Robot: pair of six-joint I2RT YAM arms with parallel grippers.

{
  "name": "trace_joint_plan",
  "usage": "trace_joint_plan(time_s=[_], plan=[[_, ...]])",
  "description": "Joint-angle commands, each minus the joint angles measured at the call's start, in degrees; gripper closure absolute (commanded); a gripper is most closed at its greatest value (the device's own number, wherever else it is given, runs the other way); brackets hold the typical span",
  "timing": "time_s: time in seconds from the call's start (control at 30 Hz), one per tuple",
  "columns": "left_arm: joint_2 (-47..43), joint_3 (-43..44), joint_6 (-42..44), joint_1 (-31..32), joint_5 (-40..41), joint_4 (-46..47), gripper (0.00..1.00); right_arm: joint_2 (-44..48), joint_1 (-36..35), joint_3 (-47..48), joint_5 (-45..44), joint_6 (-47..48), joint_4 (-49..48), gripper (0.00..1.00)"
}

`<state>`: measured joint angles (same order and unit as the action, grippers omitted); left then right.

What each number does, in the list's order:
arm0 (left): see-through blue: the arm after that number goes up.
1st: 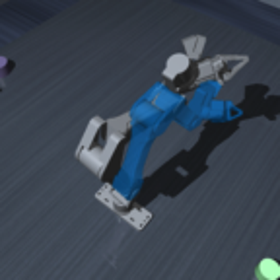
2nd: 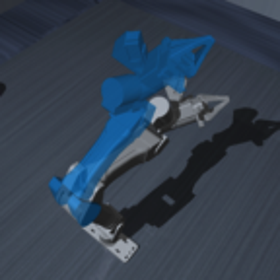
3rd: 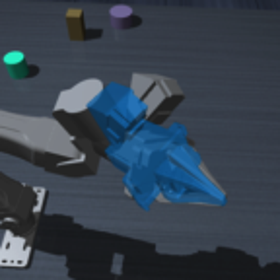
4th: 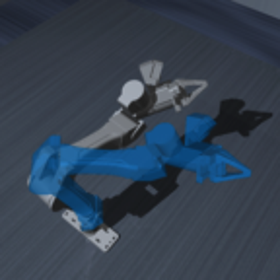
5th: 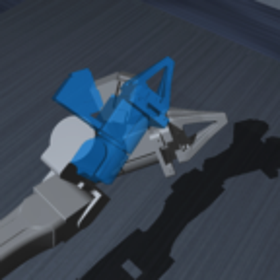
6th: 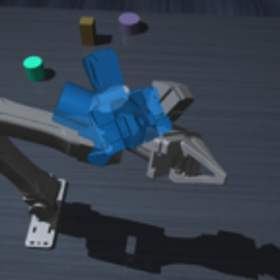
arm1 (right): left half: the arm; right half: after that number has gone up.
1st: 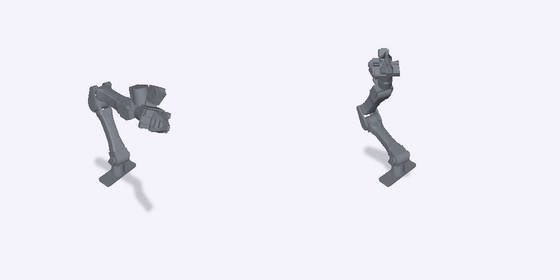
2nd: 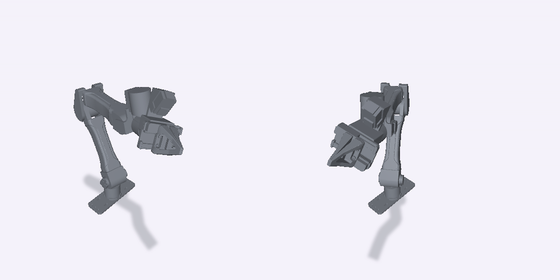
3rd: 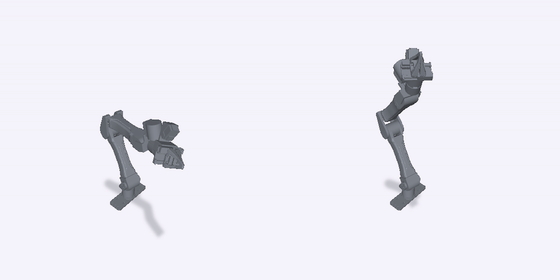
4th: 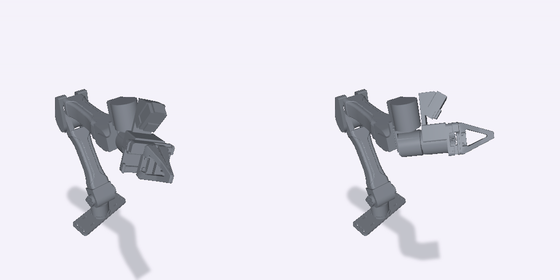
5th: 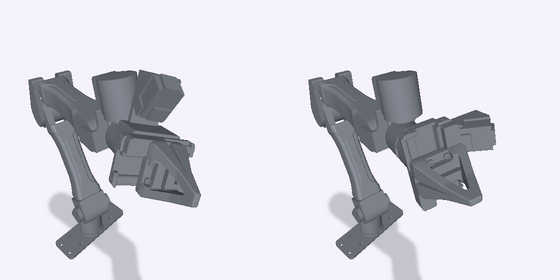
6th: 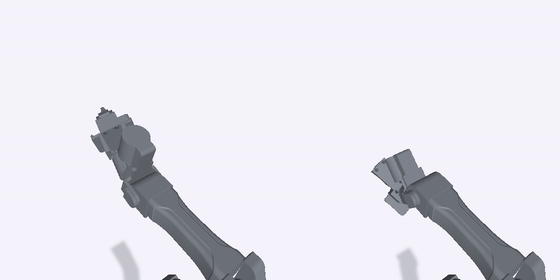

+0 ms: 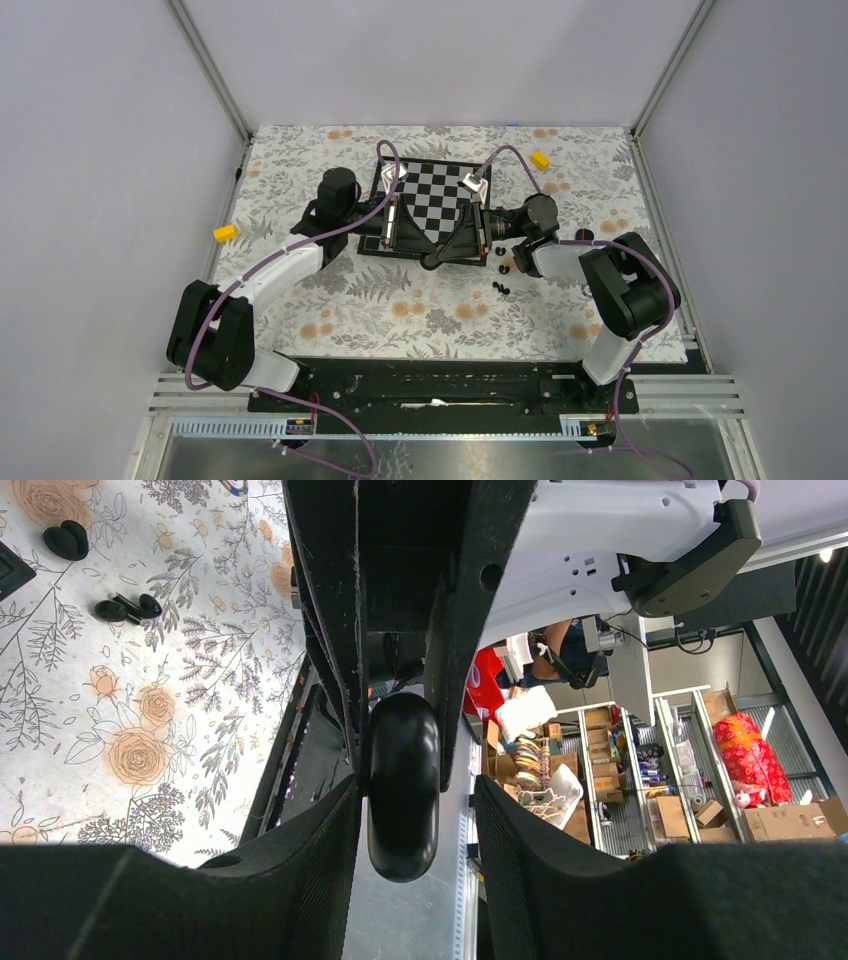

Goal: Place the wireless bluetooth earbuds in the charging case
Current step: Pass from the right arm to the left

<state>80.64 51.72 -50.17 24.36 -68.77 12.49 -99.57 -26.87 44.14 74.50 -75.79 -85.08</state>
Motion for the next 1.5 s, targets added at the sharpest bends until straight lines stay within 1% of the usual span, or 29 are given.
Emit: trace_joint_plan(time_s=[0.0,0.1,0.2,0.27,0.3,0.37,0.4,0.57,0.6,0.7,0.77,0.8,0.83,0.87,0.9,0.93,0.97,1.03,1.17,1.27,1.33,1.4,1.47], plan=[[-0.09,0.68,1.92,0.69,-0.45,0.61,0.52,2.7,-0.02,0.09,-0.61,0.55,-10.48,1.0],[-0.22,0.66,2.05,0.93,-0.38,0.6,0.54,2.58,0.0,0.08,-0.63,0.55,-10.47,1.0],[0.04,1.1,2.99,1.41,-0.91,-0.47,0.49,2.49,0.04,0.13,-0.75,0.6,-10.48,1.0],[0.13,1.55,4.77,1.69,-0.55,-2.86,0.5,2.45,-0.01,0.16,-0.8,0.6,-10.47,1.0],[0.17,1.76,5.43,1.74,-0.19,-3.69,0.55,2.35,0.01,0.2,-0.84,0.59,-10.48,1.0],[0.04,1.84,5.78,1.75,0.12,-4.26,0.68,2.36,-0.02,0.17,-0.85,0.56,-10.51,1.0],[0.0,1.88,5.79,1.74,0.13,-4.29,0.71,2.36,0.04,0.16,-0.85,0.55,-10.47,1.0],[-0.22,2.32,5.79,1.82,0.3,-4.39,0.72,2.21,-0.01,0.11,-0.78,0.48,-10.55,1.0],[-0.2,2.4,5.79,1.83,0.37,-4.39,0.74,2.19,0.0,0.07,-0.76,0.53,-10.54,1.0],[-0.09,2.65,5.27,1.83,0.66,-4.34,0.87,2.01,-0.02,0.03,-0.63,0.62,-10.49,1.0],[-0.11,2.84,4.08,1.77,0.87,-3.28,1.0,1.7,0.1,-0.13,-0.58,0.86,-10.39,1.0],[-0.27,2.85,3.06,1.7,1.31,-2.56,1.0,1.37,0.03,-0.23,-0.77,1.12,-10.43,0.97],[-0.57,2.98,2.26,1.48,2.33,-2.41,1.0,1.1,0.06,-0.54,-1.16,1.41,-10.33,0.89],[-0.82,3.09,1.6,1.15,3.43,-2.6,1.0,0.96,0.02,-0.93,-1.72,1.8,-10.17,0.76],[-1.05,3.07,0.92,0.79,4.07,-2.49,1.0,1.07,0.02,-1.68,-2.64,2.44,-10.15,0.48],[-1.35,2.97,0.09,0.44,4.33,-2.13,1.0,1.17,0.14,-2.08,-3.61,3.37,-9.63,0.07],[-1.63,2.76,-0.53,0.07,4.47,-1.78,1.0,1.28,0.2,-2.33,-4.55,4.51,-7.93,0.01],[-2.4,2.1,-1.7,-0.43,4.61,-0.97,1.0,1.47,0.41,-2.28,-6.0,7.64,-2.04,0.0],[-3.88,0.8,-2.96,-2.81,4.94,-0.83,1.0,2.43,0.68,-2.82,-8.06,9.78,1.3,0.0],[-4.95,-0.83,-4.98,-5.09,5.49,1.49,1.0,4.46,0.93,-3.16,-11.06,13.95,8.35,0.0],[-5.39,-1.79,-6.88,-6.17,5.77,3.82,1.0,7.3,1.03,-3.33,-14.31,19.8,19.44,0.0],[-5.85,-2.19,-7.77,-6.71,6.47,5.1,1.0,11.52,1.03,-3.44,-19.59,26.45,30.73,0.0],[-6.5,-2.24,-7.65,-6.95,8.02,5.13,1.0,16.87,0.92,-4.39,-26.4,30.76,38.6,0.0]])
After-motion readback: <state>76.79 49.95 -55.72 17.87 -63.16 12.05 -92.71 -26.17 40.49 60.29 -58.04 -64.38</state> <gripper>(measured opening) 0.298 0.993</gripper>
